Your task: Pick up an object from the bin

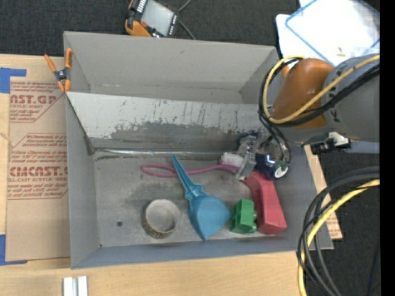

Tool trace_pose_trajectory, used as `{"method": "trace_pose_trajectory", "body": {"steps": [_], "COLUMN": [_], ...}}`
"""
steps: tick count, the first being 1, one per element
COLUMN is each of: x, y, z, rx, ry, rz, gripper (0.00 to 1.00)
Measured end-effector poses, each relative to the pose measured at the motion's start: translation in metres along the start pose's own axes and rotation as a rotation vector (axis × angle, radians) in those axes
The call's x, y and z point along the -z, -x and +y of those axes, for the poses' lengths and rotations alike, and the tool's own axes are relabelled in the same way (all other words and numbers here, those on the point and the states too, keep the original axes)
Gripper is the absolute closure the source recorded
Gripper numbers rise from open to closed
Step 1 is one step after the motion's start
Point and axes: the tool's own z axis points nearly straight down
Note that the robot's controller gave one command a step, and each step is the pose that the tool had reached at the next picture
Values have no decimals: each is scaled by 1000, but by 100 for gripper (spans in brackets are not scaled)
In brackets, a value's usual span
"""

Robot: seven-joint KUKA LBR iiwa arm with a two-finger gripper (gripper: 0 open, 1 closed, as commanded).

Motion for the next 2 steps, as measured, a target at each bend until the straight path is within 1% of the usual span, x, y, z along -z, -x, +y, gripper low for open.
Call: {"method": "trace_pose_trajectory", "body": {"steps": [1,2], "x": [25,58], "y": [1,1], "z": [1,2], "rx": [1,1], "ry": [0,0], "rz": [-3,-1], "gripper": [100,100]}}
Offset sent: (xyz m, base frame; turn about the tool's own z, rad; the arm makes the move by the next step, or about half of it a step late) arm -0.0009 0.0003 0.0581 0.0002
